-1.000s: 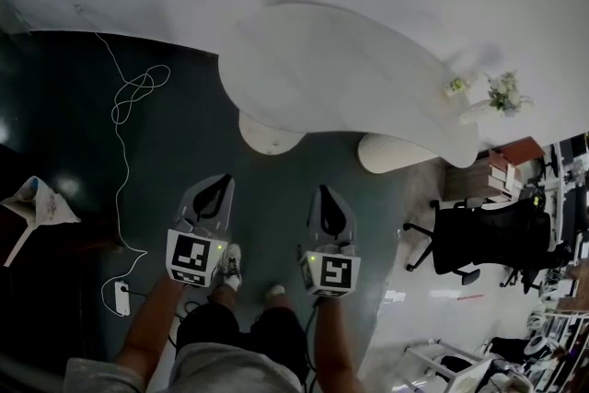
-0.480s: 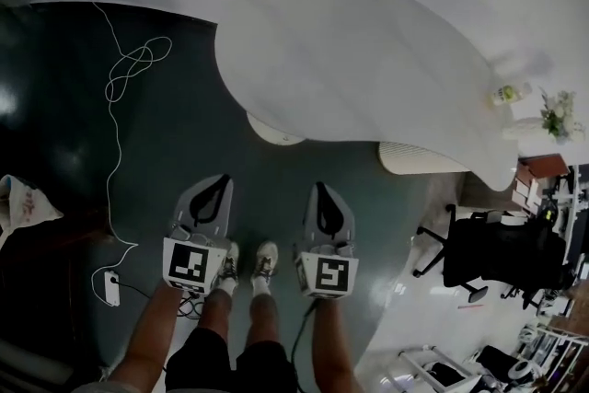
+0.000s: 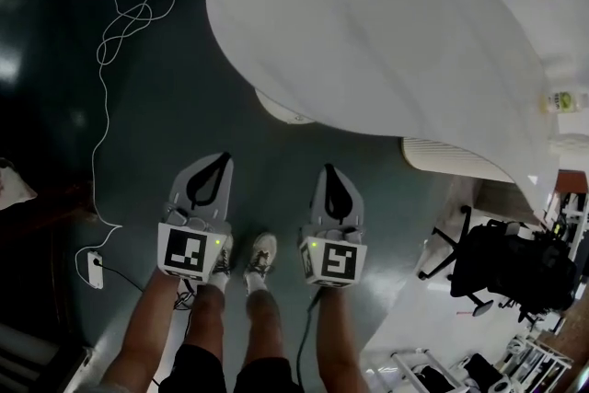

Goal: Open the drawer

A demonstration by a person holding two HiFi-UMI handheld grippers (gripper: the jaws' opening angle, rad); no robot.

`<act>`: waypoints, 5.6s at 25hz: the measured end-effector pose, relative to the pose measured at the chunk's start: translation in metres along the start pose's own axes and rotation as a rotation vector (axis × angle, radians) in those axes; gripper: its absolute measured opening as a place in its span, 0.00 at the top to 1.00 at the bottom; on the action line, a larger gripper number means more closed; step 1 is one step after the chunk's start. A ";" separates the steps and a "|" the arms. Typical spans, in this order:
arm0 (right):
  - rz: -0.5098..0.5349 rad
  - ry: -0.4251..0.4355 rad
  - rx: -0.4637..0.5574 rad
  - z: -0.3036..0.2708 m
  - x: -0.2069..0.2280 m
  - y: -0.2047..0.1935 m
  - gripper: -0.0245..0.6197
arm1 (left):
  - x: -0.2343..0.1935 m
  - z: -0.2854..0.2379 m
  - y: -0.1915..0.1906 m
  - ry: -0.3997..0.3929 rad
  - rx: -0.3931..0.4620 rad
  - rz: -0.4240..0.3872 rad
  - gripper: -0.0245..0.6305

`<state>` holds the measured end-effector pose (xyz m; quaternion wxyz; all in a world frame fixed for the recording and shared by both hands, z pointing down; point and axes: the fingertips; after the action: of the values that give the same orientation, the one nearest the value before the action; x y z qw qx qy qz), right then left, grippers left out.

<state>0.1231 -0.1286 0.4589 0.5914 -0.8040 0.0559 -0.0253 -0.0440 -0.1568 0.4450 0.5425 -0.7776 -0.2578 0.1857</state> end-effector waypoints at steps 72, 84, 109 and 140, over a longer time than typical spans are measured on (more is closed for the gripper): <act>0.003 -0.071 -0.325 -0.217 0.017 -0.272 0.80 | -0.037 -0.074 -0.214 0.012 -0.023 0.002 0.95; -0.007 -0.068 -0.336 -0.182 -0.003 -0.283 0.80 | -0.036 -0.056 -0.217 0.009 -0.049 0.009 0.95; -0.006 -0.049 -0.367 -0.084 -0.054 -0.314 0.80 | -0.004 -0.008 -0.228 -0.002 -0.069 0.019 0.95; -0.009 -0.039 -0.368 -0.013 -0.091 -0.338 0.80 | 0.015 0.016 -0.248 -0.015 -0.101 0.027 0.95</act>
<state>0.0517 -0.0304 0.7877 0.4352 -0.8992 0.0445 -0.0016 -0.0907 -0.0663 0.6724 0.4979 -0.8061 -0.2605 0.1855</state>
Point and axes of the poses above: the fingertips, and each gripper's own axes: z backward along the fingers, x to its right, y out of its top, and after that the axes turned 1 degree about z, right-handed
